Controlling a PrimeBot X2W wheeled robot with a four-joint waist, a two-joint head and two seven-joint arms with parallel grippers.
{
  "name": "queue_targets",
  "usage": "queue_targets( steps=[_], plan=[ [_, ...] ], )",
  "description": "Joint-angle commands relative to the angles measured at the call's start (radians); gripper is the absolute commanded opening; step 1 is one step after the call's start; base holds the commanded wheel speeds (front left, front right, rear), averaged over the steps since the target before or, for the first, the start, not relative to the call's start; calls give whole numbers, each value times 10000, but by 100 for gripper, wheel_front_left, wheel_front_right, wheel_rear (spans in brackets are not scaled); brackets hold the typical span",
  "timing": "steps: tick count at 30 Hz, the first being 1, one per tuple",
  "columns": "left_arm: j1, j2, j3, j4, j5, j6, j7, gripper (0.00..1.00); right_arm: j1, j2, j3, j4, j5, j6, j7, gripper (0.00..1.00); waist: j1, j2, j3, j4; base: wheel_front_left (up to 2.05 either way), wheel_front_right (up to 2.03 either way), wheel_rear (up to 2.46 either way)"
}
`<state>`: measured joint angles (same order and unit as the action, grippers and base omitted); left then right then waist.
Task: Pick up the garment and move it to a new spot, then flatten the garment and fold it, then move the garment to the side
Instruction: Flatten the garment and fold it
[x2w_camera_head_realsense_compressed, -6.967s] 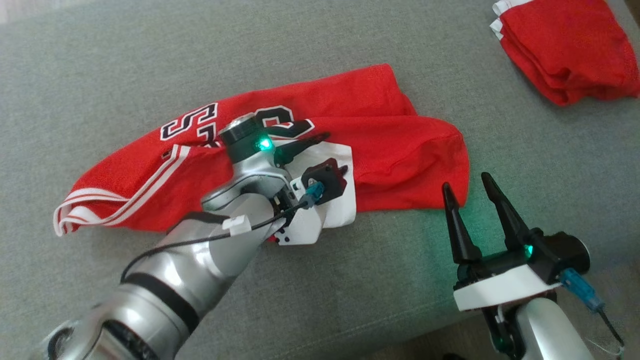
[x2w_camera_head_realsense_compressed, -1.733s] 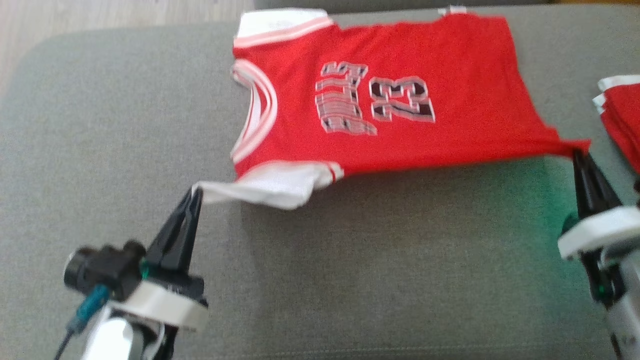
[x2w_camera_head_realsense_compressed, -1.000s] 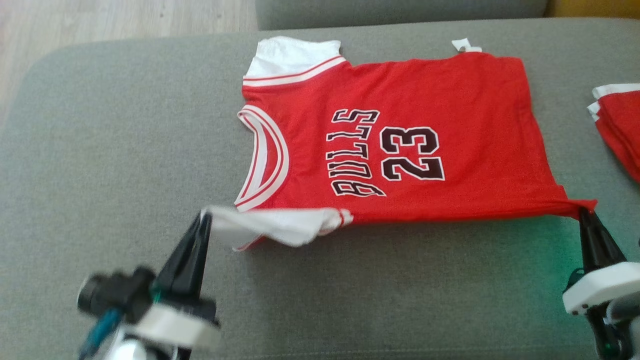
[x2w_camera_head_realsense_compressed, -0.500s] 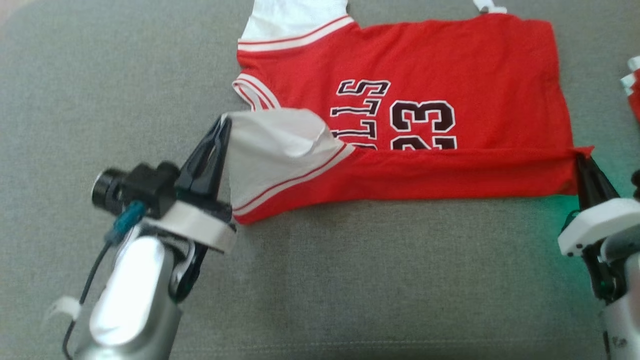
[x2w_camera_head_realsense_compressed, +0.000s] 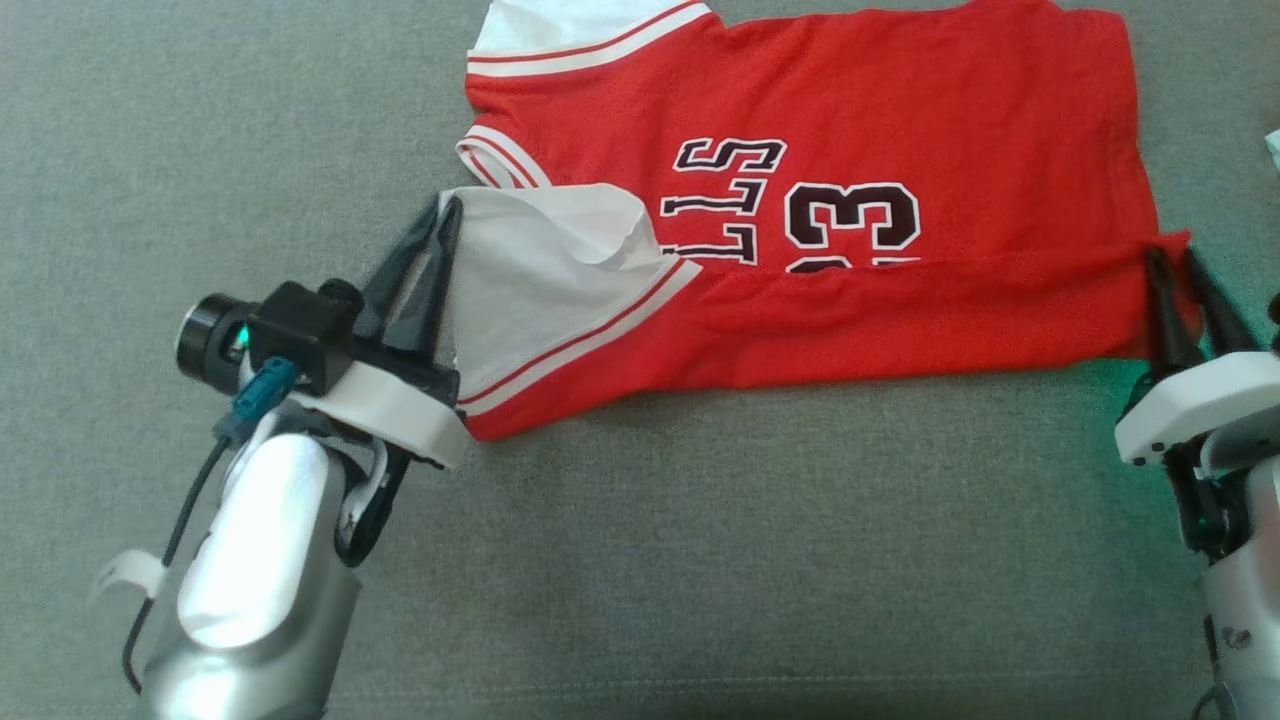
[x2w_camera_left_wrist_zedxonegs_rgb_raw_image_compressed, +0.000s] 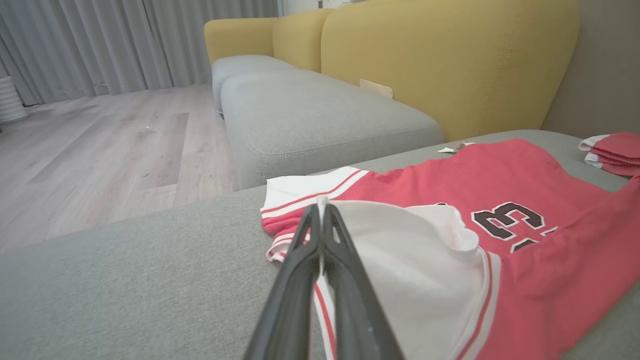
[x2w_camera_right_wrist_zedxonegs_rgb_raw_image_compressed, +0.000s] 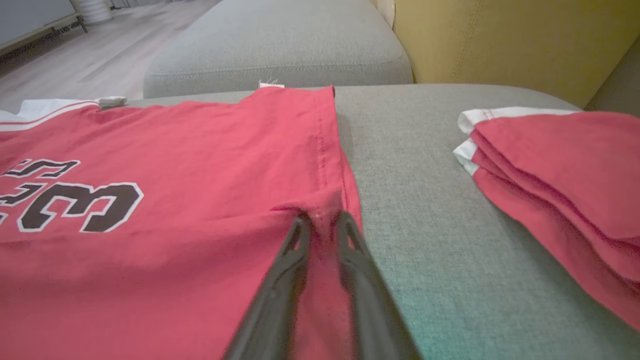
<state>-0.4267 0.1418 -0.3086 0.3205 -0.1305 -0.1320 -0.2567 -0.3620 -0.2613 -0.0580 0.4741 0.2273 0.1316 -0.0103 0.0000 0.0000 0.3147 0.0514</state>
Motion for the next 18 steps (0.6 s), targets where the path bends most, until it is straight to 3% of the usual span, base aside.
queue_targets(
  steps=[1,9,14,18],
  plan=[
    [-354,188,430,-302,111,33,-51,100,-211,-170,134,-256,-45,-9,-166,100,0,0,0,13,0,0,0],
    [1044,-384,1307,-784,-377,289,-51,100,130,34,122,-531,140,-9,-1283,100,0,0,-215,31,0,0,0],
    [2410,-746,1278,-85,-1155,342,-51,100,536,278,10,-672,225,-9,-1498,100,0,0,-277,-34,0,0,0],
    [2315,-867,968,716,-1887,291,-36,100,762,382,-174,-722,270,-9,-1507,100,0,0,-256,36,0,0,0]
  ],
)
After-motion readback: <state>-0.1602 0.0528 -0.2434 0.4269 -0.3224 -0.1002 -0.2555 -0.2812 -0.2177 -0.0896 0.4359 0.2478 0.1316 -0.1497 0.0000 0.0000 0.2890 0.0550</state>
